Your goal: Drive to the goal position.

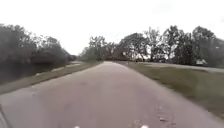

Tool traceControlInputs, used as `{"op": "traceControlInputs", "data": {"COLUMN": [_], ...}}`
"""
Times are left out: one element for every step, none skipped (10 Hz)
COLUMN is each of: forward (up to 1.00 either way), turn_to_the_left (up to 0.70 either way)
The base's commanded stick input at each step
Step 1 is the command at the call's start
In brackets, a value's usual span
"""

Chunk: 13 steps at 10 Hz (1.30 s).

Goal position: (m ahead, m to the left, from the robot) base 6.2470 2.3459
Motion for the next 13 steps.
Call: {"op": "traceControlInputs", "data": {"forward": [0.7, 0.7, 0.7, 0.7, 0.7, 0.7, 0.7, 0.7, 0.7, 0.7, 0.7, 0.7, 0.7], "turn_to_the_left": [0.0, 0.0, 0.0, 0.0, 0.0, 0.35, 0.35, 0.32, 0.05, 0.0, 0.0, 0.0, 0.0]}}
